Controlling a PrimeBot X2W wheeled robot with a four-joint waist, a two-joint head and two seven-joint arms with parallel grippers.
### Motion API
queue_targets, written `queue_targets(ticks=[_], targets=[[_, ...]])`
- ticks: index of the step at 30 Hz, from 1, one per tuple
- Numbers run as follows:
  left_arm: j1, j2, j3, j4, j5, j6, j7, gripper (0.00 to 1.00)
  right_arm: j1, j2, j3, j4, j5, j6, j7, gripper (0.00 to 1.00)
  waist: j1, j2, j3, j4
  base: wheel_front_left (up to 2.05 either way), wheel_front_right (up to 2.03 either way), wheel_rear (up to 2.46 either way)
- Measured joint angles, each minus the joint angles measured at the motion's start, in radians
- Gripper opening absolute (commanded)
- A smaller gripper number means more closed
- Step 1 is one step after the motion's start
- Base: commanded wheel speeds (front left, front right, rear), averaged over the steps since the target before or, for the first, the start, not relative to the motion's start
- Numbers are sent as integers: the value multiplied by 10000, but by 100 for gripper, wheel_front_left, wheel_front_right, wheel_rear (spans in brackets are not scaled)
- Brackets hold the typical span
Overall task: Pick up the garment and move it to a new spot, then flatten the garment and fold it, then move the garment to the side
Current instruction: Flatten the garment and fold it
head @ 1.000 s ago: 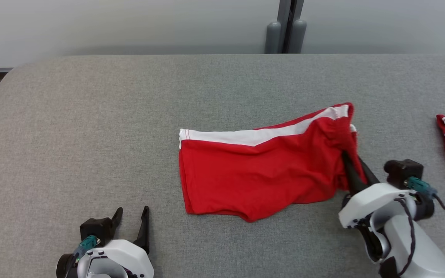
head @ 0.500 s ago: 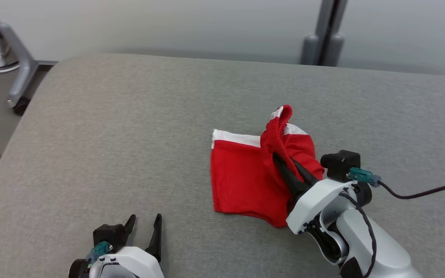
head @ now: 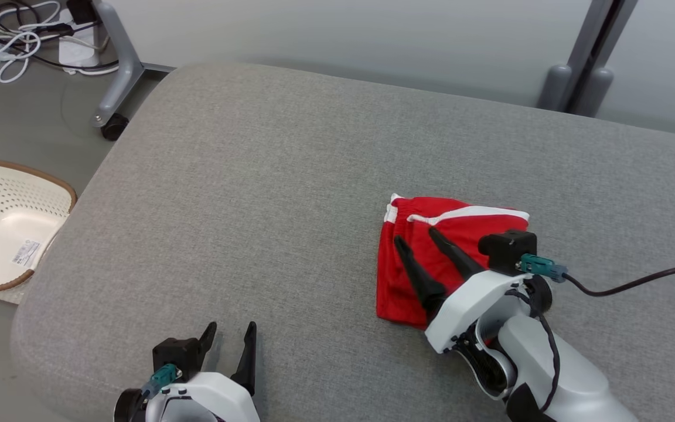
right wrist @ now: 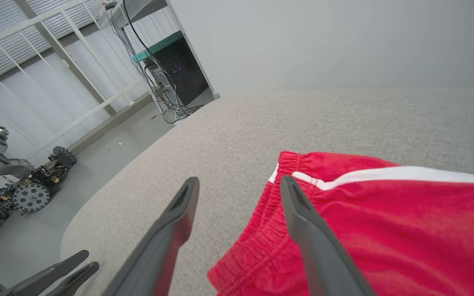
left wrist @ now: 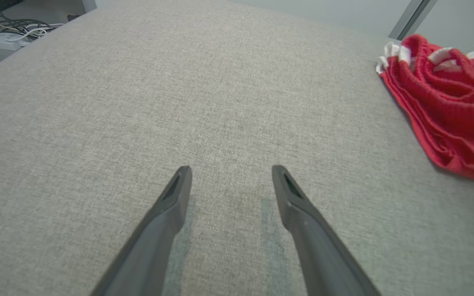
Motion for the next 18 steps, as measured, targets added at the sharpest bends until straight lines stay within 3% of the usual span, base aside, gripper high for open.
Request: queue_targets(ticks=[3, 6, 13, 18], targets=[[-2, -6, 105, -155, 56, 77, 0, 100, -53, 25, 222, -136, 337, 2, -150, 100, 0, 0, -2, -161, 0, 0, 0], [-5, -4, 259, -410, 205, 90, 0, 100, -146, 15, -194, 92, 178, 0, -242, 100, 0, 0, -3, -422, 0, 0, 0], [-4, -13, 750, -1172, 679, 205, 0, 100, 511, -328, -3584, -612, -2284, 0, -276, 100, 0, 0, -27, -1326, 0, 0, 0], [9, -8, 1047, -1494, 932, 205, 0, 100, 1429, -217, -5041, -1361, -3871, 0, -284, 100, 0, 0, -20, -1872, 0, 0, 0]])
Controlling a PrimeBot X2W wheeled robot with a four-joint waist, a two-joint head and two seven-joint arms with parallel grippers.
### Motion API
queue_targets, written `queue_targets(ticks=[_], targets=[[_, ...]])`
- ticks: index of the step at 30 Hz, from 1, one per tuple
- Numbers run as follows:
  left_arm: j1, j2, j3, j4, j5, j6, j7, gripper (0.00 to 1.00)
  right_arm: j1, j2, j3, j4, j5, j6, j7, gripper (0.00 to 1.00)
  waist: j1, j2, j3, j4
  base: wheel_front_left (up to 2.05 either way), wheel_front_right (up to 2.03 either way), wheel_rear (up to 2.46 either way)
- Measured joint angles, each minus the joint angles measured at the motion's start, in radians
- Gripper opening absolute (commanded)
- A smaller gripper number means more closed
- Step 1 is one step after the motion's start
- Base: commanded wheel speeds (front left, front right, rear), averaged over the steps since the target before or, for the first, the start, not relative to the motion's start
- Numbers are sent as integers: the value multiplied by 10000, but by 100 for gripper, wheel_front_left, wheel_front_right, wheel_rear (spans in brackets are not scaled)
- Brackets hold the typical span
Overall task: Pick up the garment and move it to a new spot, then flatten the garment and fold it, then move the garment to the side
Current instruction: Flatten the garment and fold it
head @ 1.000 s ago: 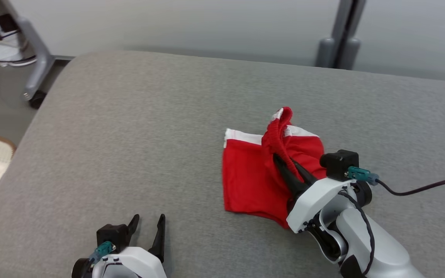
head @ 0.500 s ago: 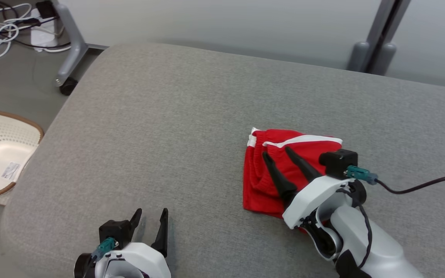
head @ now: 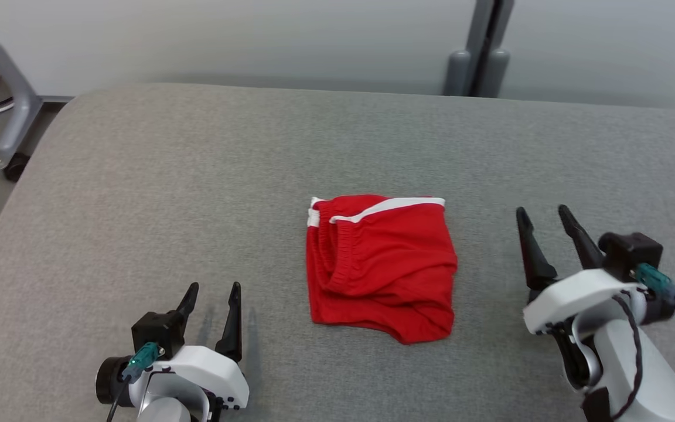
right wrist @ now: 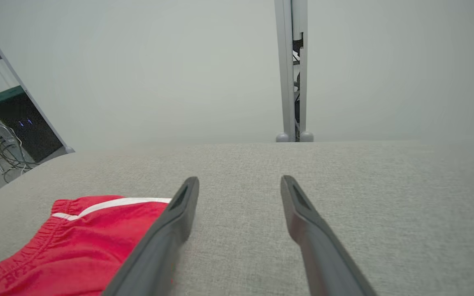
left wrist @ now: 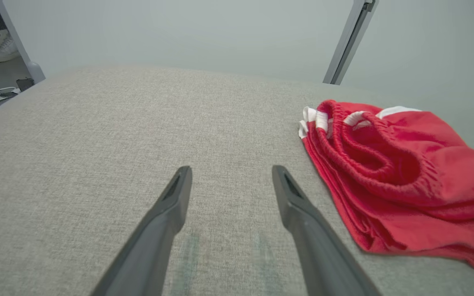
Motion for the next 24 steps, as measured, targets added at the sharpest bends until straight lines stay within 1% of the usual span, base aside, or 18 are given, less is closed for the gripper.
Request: queue_targets(ticks=[2, 4, 8, 10, 15, 24], targets=[[21, -2, 102, -104, 104, 4, 0, 100, 323, 71, -493, -180, -284, 0, -2, 100, 0, 0, -7, -193, 0, 0, 0], [130, -8, 207, -180, 203, 13, 0, 100, 647, 102, -777, -349, -658, 0, 0, 100, 0, 0, -31, -360, 0, 0, 0], [297, -2, 502, -337, 407, 13, 0, 100, 1160, 182, -1070, -589, -1076, 0, 0, 100, 0, 0, -132, -640, 0, 0, 0], [455, -4, 646, -410, 533, 10, 0, 100, 1438, 174, -1066, -748, -1244, 0, 0, 100, 0, 0, -225, -737, 0, 0, 0], [866, -6, 963, -520, 725, -50, 0, 100, 2033, 196, -704, -903, -1024, 0, 0, 100, 0, 0, -535, -914, 0, 0, 0], [1704, 0, 1505, -604, 986, -102, 0, 100, 2584, 203, -546, -1018, -652, 0, 0, 100, 0, 0, -1202, -1128, 0, 0, 0]])
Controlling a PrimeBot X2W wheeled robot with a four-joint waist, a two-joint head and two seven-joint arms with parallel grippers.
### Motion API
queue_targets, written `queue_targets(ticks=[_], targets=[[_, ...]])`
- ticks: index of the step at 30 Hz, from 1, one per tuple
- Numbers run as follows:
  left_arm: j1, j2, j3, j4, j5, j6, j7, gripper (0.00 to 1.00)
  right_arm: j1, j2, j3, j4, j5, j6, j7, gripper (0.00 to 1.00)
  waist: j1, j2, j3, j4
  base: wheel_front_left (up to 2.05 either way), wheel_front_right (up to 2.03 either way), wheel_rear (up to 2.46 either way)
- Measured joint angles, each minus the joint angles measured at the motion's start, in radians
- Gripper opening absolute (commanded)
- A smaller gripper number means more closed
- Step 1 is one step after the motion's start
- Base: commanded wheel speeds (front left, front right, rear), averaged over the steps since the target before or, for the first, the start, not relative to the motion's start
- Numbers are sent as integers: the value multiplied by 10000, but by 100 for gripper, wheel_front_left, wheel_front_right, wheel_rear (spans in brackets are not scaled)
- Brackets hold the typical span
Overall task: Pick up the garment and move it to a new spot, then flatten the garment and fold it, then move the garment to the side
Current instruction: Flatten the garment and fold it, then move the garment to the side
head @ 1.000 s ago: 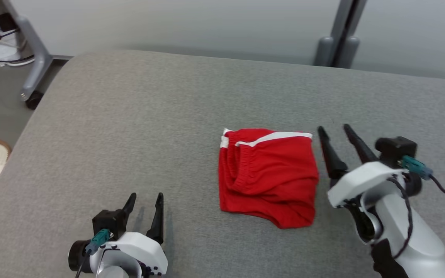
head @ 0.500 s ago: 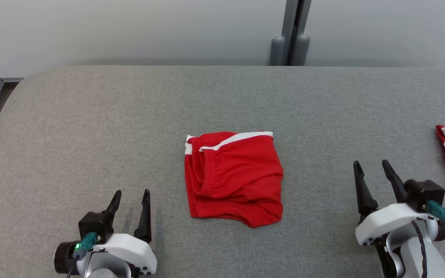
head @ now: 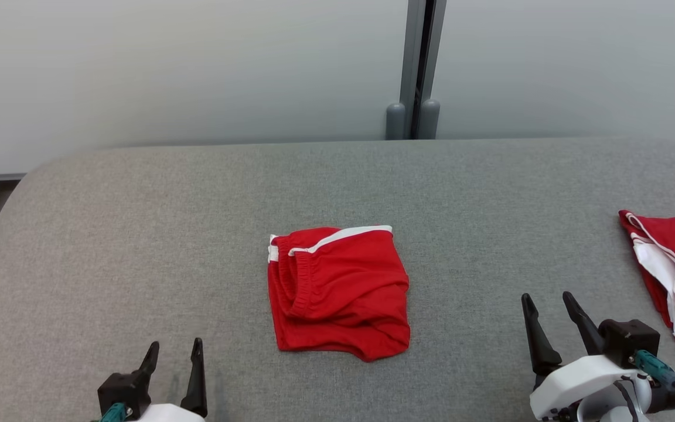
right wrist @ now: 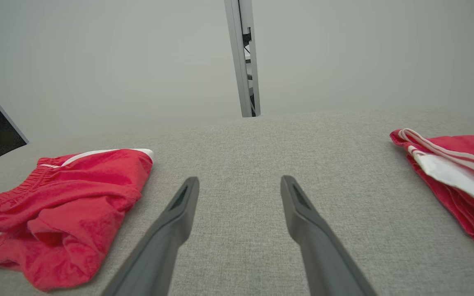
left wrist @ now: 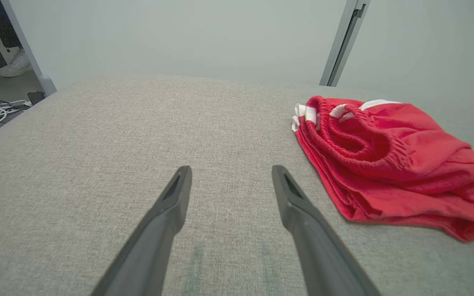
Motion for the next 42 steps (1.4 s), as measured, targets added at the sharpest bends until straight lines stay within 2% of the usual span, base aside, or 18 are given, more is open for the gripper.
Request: queue_targets(ticks=[11, 20, 26, 32, 34, 39, 40, 41, 42], targets=[[339, -2, 286, -265, 119, -44, 0, 100, 228, 2, 178, -144, 198, 0, 0, 100, 1, 0, -266, -135, 0, 0, 0], [173, 2, -213, -389, -82, -86, 0, 100, -34, 0, 779, 46, 441, 0, 0, 100, 0, 1, 160, 99, 0, 0, 0], [-344, -2, -665, -393, -301, -84, 0, 100, -1315, 4, 1921, 963, 1179, 0, 0, 100, 1, 0, 838, 593, 0, 0, 0], [-640, 2, -957, -368, -462, -29, 0, 100, -2594, 4, 2709, 2347, 2477, 0, 0, 100, 0, 0, 1368, 1333, 0, 0, 0], [-702, -4, -980, -355, -777, -27, 0, 100, -2760, 12, 3001, 2794, 3448, 0, 71, 100, 0, 0, 1497, 1584, 0, 0, 0], [-746, 6, -959, -341, -725, -17, 0, 100, -3363, 6, 3848, 3634, 4107, -2, 132, 100, 0, 0, 1770, 2037, 0, 0, 0], [-746, 8, -951, -343, -709, -17, 0, 100, -3466, 0, 3979, 3789, 4165, -2, 113, 73, 1, 0, 1803, 2091, 0, 0, 0], [-746, 4, -951, -343, -704, -17, 0, 100, -3567, -19, 4088, 3906, 4201, -2, 96, 40, 0, 0, 1828, 2135, 0, 0, 0], [-746, 2, -947, -343, -698, -17, 0, 100, -3681, -29, 4203, 4036, 4220, -2, 54, 0, 1, 0, 1846, 2165, 0, 0, 0]])
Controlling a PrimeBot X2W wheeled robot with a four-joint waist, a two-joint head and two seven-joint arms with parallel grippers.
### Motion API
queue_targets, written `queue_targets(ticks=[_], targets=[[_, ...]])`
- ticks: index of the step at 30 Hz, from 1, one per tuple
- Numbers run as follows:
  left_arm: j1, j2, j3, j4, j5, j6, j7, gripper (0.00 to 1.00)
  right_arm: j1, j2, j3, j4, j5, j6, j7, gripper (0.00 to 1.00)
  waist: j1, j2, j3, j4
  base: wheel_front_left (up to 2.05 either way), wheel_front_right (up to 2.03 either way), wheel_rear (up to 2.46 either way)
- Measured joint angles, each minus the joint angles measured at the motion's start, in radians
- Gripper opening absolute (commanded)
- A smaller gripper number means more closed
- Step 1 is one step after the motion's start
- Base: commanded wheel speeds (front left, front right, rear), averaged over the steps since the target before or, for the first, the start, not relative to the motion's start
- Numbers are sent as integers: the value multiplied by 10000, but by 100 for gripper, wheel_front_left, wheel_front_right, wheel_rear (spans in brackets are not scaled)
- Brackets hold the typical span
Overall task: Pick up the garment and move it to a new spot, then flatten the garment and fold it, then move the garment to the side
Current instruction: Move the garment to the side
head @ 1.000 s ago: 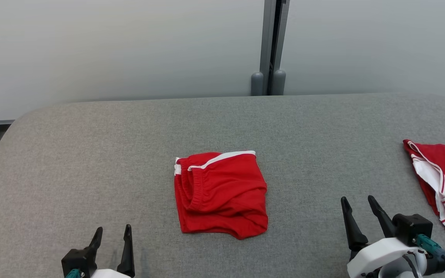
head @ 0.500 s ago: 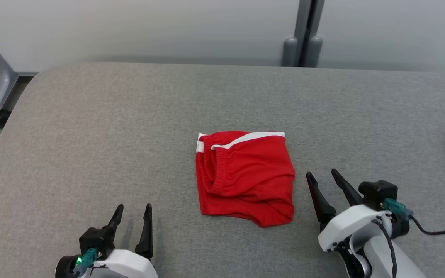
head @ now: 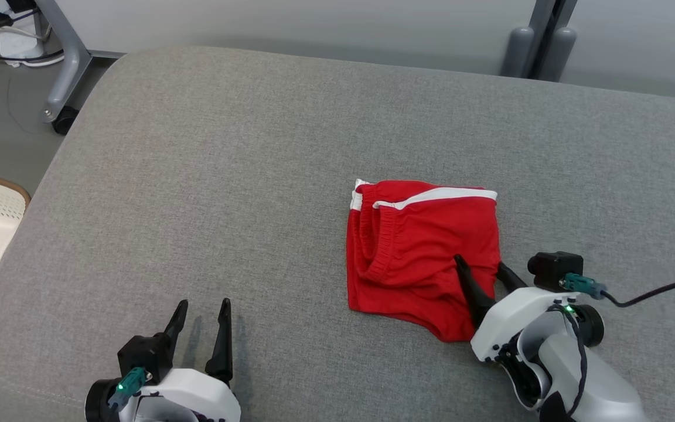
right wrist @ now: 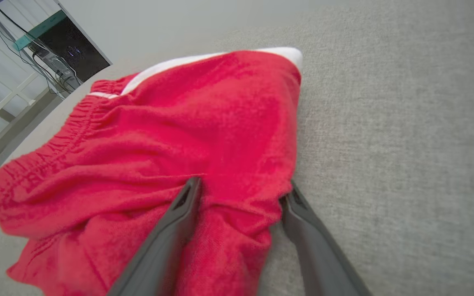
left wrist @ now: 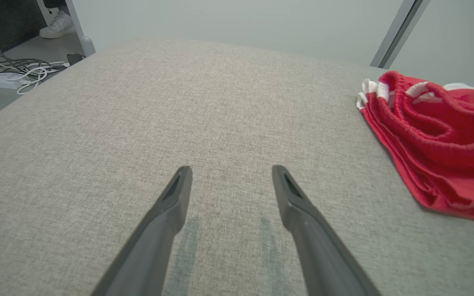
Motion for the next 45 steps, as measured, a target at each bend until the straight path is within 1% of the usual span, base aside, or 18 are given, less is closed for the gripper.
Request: queue_targets(ticks=[4, 6, 10, 14, 15, 16, 23, 28, 36, 38, 39, 40, 41, 45], targets=[[0, 2, 25, 2, 29, 2, 0, 100, -270, 13, 255, 476, -171, 2, -38, 0, 0, 0, -32, -5, 0, 0, 0], [1, 0, 52, 21, 58, 2, 0, 100, -352, 59, 211, 633, -288, 2, -42, 0, 0, 0, -85, -79, 0, 0, 0], [32, 0, 128, -2, 171, -27, 0, 100, -396, 36, -360, 408, -1020, 4, -40, 0, 0, 0, -233, -404, 0, 0, 0], [68, 2, 138, -75, 272, -142, 0, 100, -87, 27, -949, -48, -1601, 2, -42, 0, 0, 0, -418, -978, 0, 0, 0], [72, 6, 134, -82, 274, -161, 0, 100, 58, 33, -1043, -134, -1668, 4, -40, 0, -1, 0, -468, -1155, 0, 0, 0], [78, -2, 136, -123, 332, -186, 0, 100, 253, 31, -1143, -263, -1891, 4, -42, 0, 0, 0, -563, -1553, 0, 0, 0], [-38, 0, 119, -244, 476, -278, 0, 100, 657, 33, -1448, -700, -2067, 2, -44, 0, 0, 0, -732, -3213, 0, 0, 0], [-215, -6, -21, -286, 456, -290, 0, 100, 812, 25, -1321, -970, -2098, 2, -42, 0, 0, 0, -712, -4477, 0, 0, 0], [-534, -17, -313, -307, 610, -472, 0, 100, 914, 10, -947, -1323, -1965, 2, -44, 0, 0, 0, -492, -6419, 0, 0, 0], [-627, -10, -407, -313, 621, -533, 0, 100, 942, 17, -853, -1407, -2023, 2, -44, 0, 0, 0, -399, -6825, 0, 0, 0], [-627, -10, -407, -313, 621, -533, 0, 100, 942, 17, -853, -1407, -2023, 2, -44, 0, 0, 0, -399, -6825, 0, 0, 0], [-669, -10, -518, -314, 663, -546, 0, 100, 942, 12, -780, -1484, -2146, 2, -44, 0, 0, 0, -292, -7159, 0, 0, 0], [-723, -19, -558, -307, 673, -552, 0, 100, 939, 8, -723, -1499, -2265, 2, -44, 0, 0, 0, -221, -7294, 0, 0, 0], [-888, -21, -629, -291, 711, -577, 0, 100, 837, -40, -453, -1450, -2625, 2, -44, 0, 0, 0, 79, -7468, 0, 0, 0]])
